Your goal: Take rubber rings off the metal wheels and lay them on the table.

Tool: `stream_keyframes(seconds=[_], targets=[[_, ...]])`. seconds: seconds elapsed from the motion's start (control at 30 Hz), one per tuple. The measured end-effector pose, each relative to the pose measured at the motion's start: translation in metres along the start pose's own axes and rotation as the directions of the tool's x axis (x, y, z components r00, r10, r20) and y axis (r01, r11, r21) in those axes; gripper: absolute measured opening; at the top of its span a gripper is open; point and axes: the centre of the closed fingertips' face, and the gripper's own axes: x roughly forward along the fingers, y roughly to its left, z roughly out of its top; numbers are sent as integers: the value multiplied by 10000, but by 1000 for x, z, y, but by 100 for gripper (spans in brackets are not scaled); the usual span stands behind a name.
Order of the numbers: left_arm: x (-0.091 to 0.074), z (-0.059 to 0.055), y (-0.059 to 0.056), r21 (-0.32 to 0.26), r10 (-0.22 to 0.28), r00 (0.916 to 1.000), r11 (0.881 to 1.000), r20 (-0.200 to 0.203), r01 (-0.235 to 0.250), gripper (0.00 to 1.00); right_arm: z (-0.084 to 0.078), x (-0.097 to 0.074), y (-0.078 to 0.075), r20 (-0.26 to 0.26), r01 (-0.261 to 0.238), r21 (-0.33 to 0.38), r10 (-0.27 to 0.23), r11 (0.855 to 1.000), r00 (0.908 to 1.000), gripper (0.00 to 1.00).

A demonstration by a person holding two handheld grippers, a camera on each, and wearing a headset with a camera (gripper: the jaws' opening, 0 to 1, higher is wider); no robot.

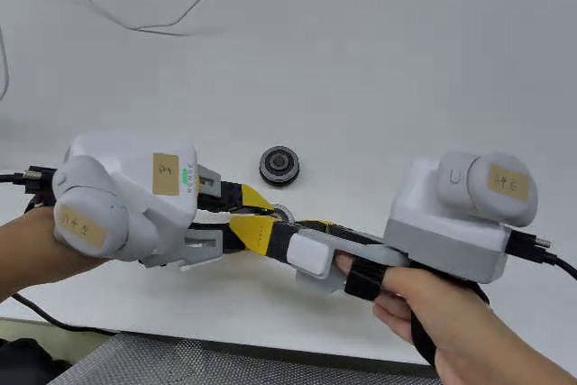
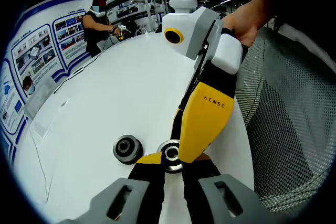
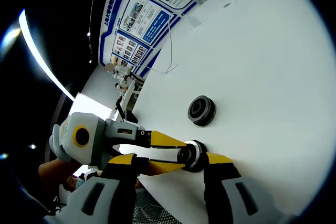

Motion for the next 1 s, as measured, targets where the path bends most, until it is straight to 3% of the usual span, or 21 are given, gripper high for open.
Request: stream_keyframes(seconds=[0.07, 0.37, 0.8, 1.0], targets=[[0, -1, 0, 47, 18, 10000, 10000, 3, -18, 12, 2, -1, 0, 95, -192, 464, 188, 9987, 9998, 53], [1, -2, 1, 44, 20, 10000, 10000, -3, -20, 12, 3, -5, -3, 182, -336, 764, 323, 9965, 9993, 50], [0, 0, 0, 53, 21, 10000, 10000, 5, -21, 12, 3, -7, -3, 106, -387, 581, 381, 9976, 9992, 44], [0, 1, 0, 43, 27, 10000, 10000, 1, -27, 12, 3, -7, -8, 74, -73, 79, 72, 9999, 9999, 36]])
